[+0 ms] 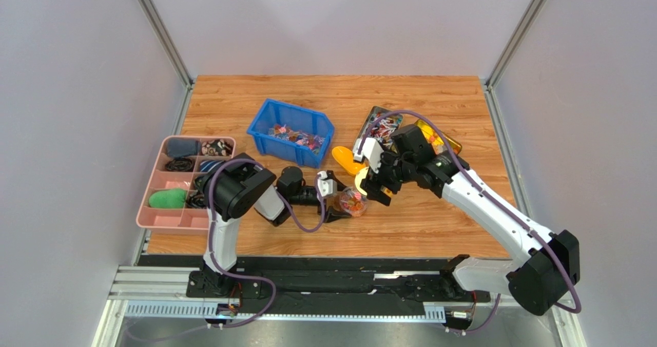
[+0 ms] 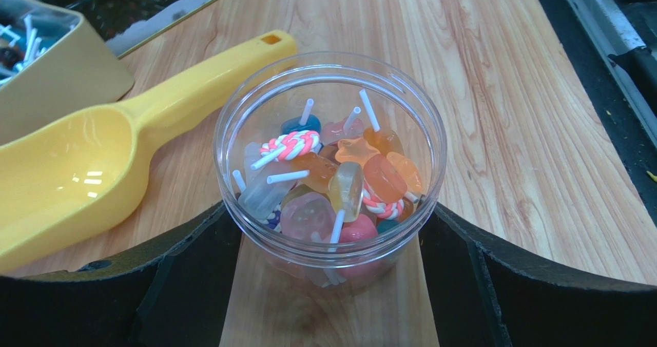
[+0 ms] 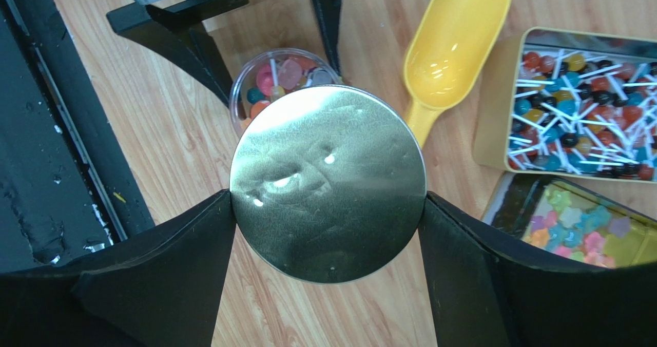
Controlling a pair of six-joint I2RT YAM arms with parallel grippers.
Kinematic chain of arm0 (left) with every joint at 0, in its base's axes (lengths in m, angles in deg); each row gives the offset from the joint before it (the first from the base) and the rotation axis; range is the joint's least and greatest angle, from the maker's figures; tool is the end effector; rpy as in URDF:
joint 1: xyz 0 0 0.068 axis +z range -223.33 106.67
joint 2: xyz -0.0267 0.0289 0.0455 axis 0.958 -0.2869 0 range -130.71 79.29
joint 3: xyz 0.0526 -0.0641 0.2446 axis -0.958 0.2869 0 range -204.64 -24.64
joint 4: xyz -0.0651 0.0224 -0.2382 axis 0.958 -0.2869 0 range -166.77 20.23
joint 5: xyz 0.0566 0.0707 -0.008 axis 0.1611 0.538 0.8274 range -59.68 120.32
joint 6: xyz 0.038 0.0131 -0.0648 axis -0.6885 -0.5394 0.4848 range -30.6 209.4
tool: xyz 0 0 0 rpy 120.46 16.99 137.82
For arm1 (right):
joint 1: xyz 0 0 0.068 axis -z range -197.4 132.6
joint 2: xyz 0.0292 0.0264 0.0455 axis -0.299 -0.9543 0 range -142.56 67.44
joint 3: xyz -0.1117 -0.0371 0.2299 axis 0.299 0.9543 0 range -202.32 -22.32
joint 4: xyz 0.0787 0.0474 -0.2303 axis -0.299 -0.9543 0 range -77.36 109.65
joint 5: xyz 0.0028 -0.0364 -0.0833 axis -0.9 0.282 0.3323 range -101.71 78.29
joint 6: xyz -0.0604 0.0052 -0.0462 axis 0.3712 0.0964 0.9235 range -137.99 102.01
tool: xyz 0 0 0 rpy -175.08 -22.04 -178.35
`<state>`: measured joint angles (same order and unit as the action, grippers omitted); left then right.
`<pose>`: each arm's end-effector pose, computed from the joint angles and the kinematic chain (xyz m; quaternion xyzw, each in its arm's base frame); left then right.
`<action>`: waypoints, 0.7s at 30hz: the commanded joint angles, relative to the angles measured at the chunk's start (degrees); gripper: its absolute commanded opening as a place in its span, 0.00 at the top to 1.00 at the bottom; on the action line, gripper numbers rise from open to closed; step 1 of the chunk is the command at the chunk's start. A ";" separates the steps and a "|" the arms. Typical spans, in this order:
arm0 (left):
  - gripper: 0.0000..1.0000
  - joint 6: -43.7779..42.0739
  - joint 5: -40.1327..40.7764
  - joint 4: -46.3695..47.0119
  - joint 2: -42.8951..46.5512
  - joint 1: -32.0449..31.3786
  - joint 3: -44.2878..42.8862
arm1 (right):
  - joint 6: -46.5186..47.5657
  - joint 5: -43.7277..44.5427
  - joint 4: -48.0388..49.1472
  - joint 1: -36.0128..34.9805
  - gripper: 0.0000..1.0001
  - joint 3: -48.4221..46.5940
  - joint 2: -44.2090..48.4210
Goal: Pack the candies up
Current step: Close the bottle lid on the packing bottle.
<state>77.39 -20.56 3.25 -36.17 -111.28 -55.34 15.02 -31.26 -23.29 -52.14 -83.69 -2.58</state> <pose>0.2216 -0.2365 0.0909 0.5415 0.5205 -0.4527 0.4805 0.1978 0.1635 0.2663 -0.5651 0.7415 0.1651 0.3217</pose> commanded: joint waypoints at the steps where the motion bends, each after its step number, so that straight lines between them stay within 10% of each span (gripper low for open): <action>1: 0.25 0.74 -8.01 3.36 -2.13 -0.72 -3.83 | -0.93 -3.38 3.91 -0.77 0.35 1.95 -0.73; 21: 0.26 9.37 -13.47 4.86 -6.36 -0.02 -6.83 | -6.91 -4.09 15.95 -2.96 0.35 9.51 -5.30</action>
<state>85.54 -32.45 4.78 -41.87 -111.56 -60.83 9.47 -33.62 -11.40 -54.70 -75.19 -8.17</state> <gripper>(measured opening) 0.851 0.822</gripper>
